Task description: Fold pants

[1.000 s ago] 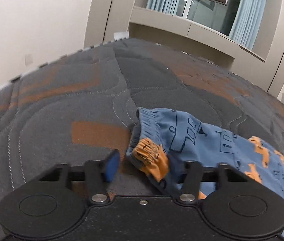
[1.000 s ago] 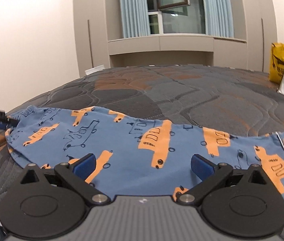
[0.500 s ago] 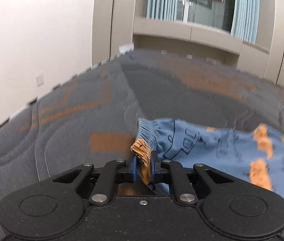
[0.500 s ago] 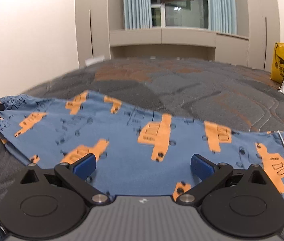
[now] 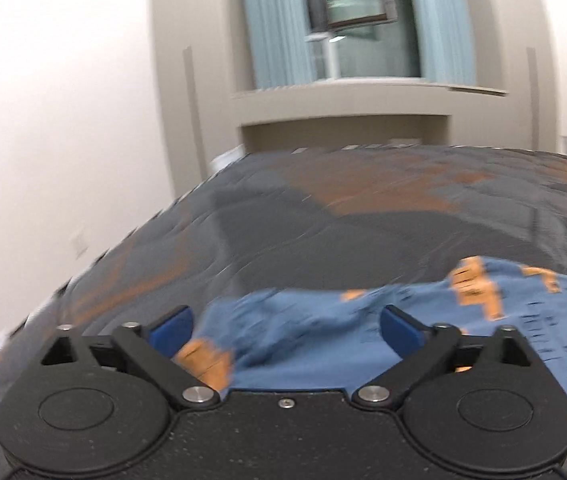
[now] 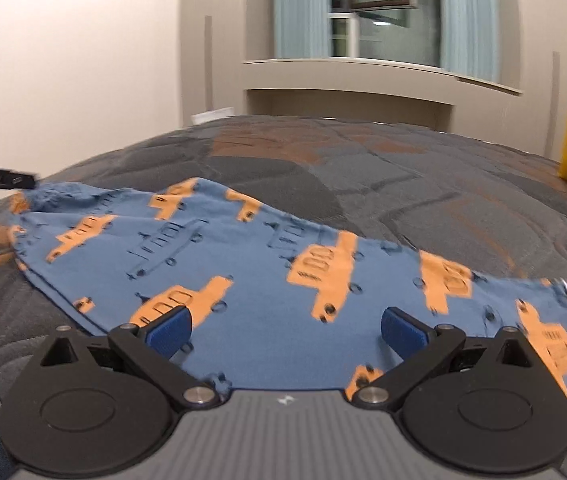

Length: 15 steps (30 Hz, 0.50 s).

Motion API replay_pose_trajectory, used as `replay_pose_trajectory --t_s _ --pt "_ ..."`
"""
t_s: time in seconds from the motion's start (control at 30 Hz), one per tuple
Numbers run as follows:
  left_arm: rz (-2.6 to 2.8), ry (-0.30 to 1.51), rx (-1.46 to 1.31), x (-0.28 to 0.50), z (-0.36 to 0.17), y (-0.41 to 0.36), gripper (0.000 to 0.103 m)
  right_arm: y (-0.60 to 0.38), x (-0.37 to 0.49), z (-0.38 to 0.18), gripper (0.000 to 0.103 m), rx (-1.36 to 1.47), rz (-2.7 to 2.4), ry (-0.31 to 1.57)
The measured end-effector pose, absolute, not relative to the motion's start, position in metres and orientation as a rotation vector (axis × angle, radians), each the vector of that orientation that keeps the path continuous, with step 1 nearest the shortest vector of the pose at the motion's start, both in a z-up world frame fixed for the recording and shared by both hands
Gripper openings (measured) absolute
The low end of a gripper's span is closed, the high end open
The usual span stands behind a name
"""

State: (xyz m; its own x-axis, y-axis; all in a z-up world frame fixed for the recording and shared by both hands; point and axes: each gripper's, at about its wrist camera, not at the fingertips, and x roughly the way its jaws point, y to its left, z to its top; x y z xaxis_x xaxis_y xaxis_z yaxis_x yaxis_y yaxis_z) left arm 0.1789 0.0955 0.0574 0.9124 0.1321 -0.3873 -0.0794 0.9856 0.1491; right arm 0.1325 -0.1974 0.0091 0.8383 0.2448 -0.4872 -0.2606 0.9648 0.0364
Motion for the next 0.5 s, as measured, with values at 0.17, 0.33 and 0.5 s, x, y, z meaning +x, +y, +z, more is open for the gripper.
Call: replay_pose_trajectory --t_s 0.17,0.33,0.5 --pt "-0.012 0.442 0.14 0.189 0.039 0.057 0.102 -0.224 0.172 0.044 0.103 0.002 0.419 0.481" --pt "-0.122 0.516 0.221 0.194 0.009 0.026 0.102 -0.232 0.245 0.066 0.103 0.111 0.62 0.56" --pt "-0.138 0.557 0.217 0.199 0.004 0.025 0.102 -0.182 0.312 0.06 0.102 0.052 0.743 0.629"
